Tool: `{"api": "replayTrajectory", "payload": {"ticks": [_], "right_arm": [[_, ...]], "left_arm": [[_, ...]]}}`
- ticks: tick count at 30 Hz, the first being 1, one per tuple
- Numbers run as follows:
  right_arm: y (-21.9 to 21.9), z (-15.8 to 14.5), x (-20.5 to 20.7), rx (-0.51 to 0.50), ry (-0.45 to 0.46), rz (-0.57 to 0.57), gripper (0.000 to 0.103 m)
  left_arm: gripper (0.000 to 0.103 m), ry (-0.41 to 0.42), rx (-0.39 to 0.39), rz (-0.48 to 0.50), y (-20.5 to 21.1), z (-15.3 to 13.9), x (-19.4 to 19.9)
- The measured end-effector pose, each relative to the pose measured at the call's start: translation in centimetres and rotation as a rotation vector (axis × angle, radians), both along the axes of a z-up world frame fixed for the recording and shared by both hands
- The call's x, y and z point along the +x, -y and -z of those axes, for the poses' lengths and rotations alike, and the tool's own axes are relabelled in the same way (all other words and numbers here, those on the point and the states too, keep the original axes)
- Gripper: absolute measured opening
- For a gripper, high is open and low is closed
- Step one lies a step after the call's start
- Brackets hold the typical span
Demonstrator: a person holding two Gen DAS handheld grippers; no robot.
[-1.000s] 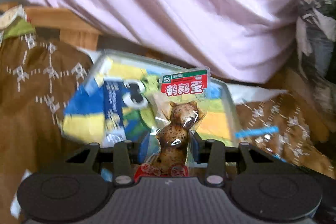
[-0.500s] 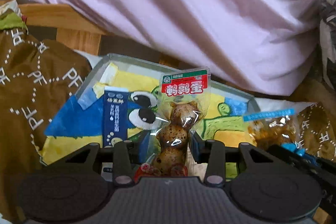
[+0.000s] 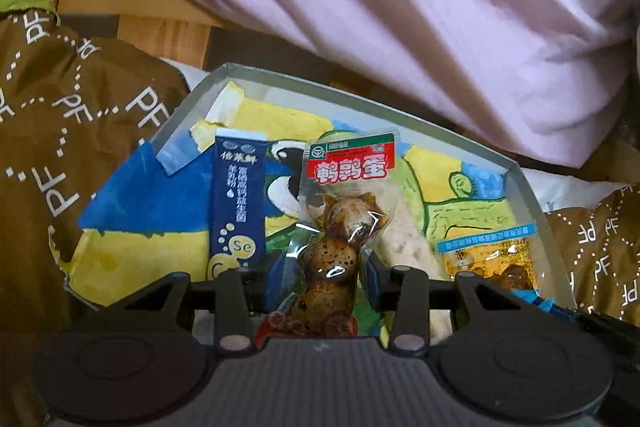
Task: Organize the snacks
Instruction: 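Carry both packs over the metal tray and lower them inside, then open both tools to release the packs and lift away from the tray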
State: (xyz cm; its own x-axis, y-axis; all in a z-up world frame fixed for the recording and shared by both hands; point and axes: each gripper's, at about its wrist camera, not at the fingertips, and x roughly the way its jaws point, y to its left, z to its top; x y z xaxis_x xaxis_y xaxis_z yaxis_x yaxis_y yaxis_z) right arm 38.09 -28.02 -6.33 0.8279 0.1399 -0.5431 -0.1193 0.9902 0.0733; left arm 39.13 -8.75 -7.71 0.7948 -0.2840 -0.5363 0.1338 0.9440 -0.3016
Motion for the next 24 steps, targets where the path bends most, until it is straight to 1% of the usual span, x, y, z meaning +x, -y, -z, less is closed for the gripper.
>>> {"api": "replayTrajectory", "payload": {"ticks": [6, 10, 11, 13, 15, 17, 18, 19, 20, 21, 23, 24], "right_arm": [[-0.1, 0.4, 0.3, -0.016, -0.015, 0.009, 0.028], [0.0, 0.5, 0.4, -0.034, -0.025, 0.027, 0.034], [0.0, 0.6, 0.4, -0.038, -0.026, 0.032, 0.038], [0.0, 0.7, 0.4, -0.047, -0.03, 0.041, 0.041], [0.1, 0.8, 0.4, -0.055, -0.033, 0.048, 0.044], [0.1, 0.8, 0.4, -0.057, -0.035, 0.052, 0.047], [0.1, 0.8, 0.4, -0.061, -0.038, 0.058, 0.05], [0.2, 0.8, 0.3, -0.063, -0.038, 0.062, 0.055], [0.3, 0.7, 0.2, -0.062, -0.034, 0.068, 0.061], [0.4, 0.6, 0.0, -0.056, -0.027, 0.072, 0.064], [0.6, 0.1, -0.2, -0.046, -0.014, 0.079, 0.072], [0.8, -0.2, -0.4, -0.043, -0.004, 0.084, 0.073]], "left_arm": [[0.046, -0.003, 0.024, 0.007, 0.4, 0.3, 0.2], [0.048, -0.019, 0.008, 0.009, 0.3, 0.5, 0.4], [0.049, -0.019, 0.007, 0.011, 0.3, 0.5, 0.4], [0.051, -0.021, 0.015, 0.013, 0.5, 0.6, 0.4], [0.056, -0.018, 0.017, 0.012, 0.5, 0.5, 0.2], [0.065, -0.015, 0.005, 0.018, 0.5, 0.4, 0.1], [0.067, -0.013, 0.003, 0.018, 0.5, 0.3, 0.0], [0.071, -0.009, 0.003, 0.016, 0.5, 0.2, -0.2], [0.079, -0.002, 0.002, 0.014, 0.5, 0.0, -0.3], [0.083, 0.011, 0.0, 0.012, 0.4, -0.2, -0.6], [0.087, 0.037, -0.008, 0.004, 0.1, -0.8, -1.1], [0.088, 0.047, -0.007, 0.002, 0.0, -1.2, -1.4]]}}
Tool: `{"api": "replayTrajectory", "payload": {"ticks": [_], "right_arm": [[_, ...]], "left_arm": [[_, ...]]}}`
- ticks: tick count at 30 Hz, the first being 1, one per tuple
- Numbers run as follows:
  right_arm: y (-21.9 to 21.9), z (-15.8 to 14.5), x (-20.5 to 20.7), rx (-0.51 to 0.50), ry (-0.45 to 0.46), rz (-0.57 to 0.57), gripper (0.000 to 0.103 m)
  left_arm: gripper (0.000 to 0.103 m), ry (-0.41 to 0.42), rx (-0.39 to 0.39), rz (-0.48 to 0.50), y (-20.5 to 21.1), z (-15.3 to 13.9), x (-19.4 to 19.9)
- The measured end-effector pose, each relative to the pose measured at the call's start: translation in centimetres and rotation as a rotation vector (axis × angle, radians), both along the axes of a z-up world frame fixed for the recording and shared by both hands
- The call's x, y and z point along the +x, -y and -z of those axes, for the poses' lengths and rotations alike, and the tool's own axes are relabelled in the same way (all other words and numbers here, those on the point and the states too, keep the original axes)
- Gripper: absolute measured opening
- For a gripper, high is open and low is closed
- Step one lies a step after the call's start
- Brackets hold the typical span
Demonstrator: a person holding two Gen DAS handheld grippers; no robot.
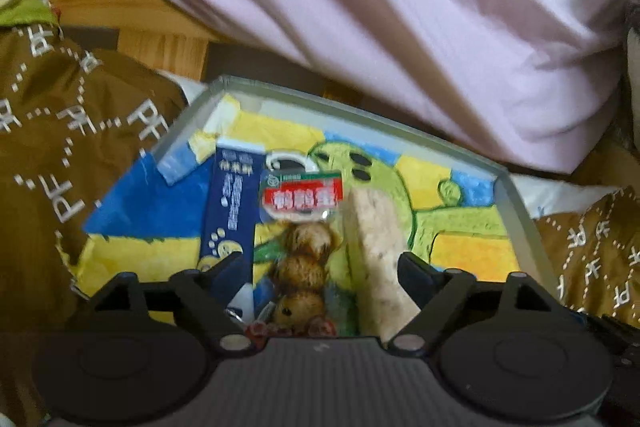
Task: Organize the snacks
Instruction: 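Open both tools to release the packs and lift away from the tray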
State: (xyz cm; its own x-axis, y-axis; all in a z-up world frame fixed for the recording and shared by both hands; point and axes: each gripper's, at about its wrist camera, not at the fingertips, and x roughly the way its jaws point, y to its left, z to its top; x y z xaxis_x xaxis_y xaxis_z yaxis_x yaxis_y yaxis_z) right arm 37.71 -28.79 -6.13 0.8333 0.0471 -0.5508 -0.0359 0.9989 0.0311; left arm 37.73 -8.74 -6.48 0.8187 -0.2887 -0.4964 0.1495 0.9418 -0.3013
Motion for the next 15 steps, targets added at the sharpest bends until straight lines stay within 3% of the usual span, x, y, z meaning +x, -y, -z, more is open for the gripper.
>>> {"api": "replayTrajectory", "payload": {"ticks": [8, 15], "right_arm": [[1.0, -3.1, -2.5, 0.02, 0.1, 0.036, 0.098], [2.2, -6.8, -6.8, 0.054, 0.203, 0.06, 0.102]], "left_arm": [[0.102, 0.079, 0.047, -0.065, -0.6, -4.1, -3.0], [0.103, 0.215, 0.122, -0.092, -1.2, -8.4, -7.7]]}}
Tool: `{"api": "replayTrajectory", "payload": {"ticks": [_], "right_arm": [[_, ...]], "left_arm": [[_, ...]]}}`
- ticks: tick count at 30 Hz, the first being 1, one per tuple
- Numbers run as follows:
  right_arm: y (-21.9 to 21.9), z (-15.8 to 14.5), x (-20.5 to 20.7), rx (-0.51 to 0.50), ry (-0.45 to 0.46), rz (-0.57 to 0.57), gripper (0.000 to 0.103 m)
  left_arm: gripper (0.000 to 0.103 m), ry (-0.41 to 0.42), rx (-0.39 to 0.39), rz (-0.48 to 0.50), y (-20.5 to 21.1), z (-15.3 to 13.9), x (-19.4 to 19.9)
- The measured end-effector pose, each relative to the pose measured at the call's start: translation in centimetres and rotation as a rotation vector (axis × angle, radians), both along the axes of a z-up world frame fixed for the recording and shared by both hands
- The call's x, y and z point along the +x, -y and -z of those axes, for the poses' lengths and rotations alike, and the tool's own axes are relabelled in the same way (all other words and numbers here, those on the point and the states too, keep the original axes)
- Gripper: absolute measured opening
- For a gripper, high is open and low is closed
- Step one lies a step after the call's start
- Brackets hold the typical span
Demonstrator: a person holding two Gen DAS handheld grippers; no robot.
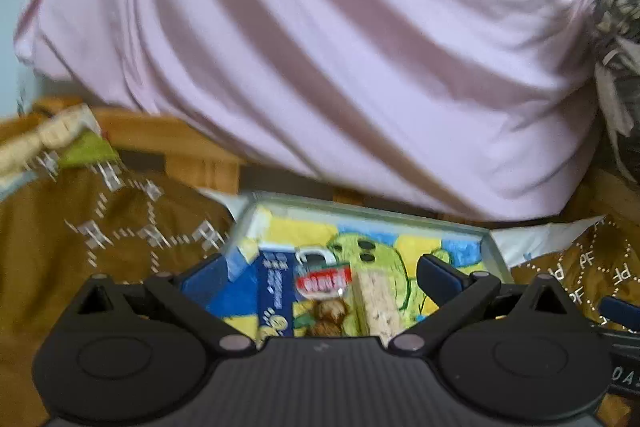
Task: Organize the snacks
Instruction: 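Open both tools to release the packs and lift away from the tray, then move both tools back toward the remaining snacks beside the tray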
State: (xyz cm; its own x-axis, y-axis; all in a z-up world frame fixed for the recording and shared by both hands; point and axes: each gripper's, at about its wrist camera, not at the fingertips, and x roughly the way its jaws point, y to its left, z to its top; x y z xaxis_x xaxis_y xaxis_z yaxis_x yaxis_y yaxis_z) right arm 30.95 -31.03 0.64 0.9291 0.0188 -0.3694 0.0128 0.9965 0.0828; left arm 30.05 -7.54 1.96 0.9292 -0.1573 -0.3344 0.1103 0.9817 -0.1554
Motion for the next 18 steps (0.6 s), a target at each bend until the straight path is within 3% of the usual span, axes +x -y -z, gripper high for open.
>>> {"api": "replayTrajectory", "payload": {"ticks": [11, 18], "right_arm": [[1.3, -3.3, -9.0, 0.029, 0.103, 0.002, 0.102], [0.3, -4.3, -14.7, -0.001, 0.139, -0.028, 0.102]], "left_arm": [[0.103, 0.093, -0.02, -0.12, -3.3, -2.1, -9.3], [0.103, 0.096, 0.026, -0.127, -4.4, -2.0, -14.5]]}}
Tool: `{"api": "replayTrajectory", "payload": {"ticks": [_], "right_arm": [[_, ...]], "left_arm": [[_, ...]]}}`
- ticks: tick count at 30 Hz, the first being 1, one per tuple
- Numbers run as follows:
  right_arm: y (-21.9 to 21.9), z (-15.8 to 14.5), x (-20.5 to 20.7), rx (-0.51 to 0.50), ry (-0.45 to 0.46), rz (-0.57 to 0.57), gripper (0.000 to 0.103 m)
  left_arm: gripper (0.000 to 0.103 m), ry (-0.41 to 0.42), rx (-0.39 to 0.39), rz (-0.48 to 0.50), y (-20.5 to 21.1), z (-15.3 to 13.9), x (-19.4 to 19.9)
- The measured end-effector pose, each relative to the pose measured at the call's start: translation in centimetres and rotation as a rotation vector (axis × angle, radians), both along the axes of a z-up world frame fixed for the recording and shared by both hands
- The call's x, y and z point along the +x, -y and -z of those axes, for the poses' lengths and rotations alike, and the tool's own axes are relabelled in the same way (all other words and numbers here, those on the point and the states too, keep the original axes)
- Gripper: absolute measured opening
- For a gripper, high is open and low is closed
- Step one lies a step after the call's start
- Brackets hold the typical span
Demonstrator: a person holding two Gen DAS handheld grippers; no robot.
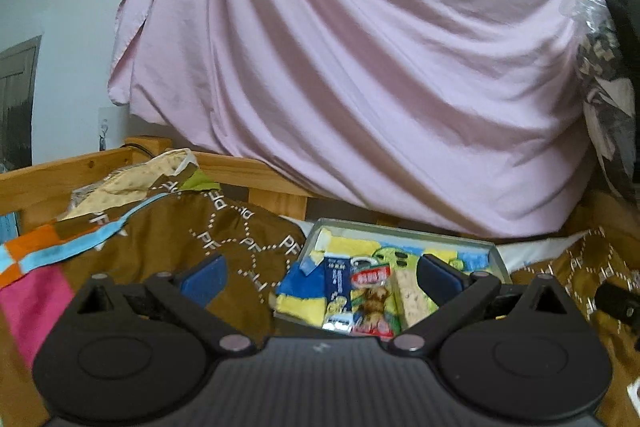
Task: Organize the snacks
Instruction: 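Move both tools back toward the remaining snacks beside the tray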
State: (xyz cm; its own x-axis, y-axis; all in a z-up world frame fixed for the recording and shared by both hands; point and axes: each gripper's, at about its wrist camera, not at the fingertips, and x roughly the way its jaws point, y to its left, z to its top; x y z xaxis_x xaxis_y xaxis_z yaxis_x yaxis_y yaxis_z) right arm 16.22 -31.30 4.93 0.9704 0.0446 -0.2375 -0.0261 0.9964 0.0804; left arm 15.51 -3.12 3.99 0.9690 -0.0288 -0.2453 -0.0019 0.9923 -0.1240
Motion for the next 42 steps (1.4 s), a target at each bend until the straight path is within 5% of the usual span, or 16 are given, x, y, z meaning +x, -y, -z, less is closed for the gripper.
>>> {"api": "replayTrajectory", "payload": {"ticks": [7, 19, 42], "right_arm": [[-0.9, 0.2, -3.6, -0.016, -0.025, -0.012, 0.102], [-2.6, 1.8, -6.0, -0.039, -0.147, -0.025, 0.102], [-4.7, 4.3, -5.2, -0.109, -0.327, -0.058, 0.102]], "left_arm": [[0.103, -0.039, 0.011, -0.003, -0.5, 1.0, -4.1], [0.103, -0.245, 0.034, -0.014, -1.3, 4.1, -6.9], [0.103, -0.382, 0.047, -0.061, -1.9, 5.4, -6.4]]}}
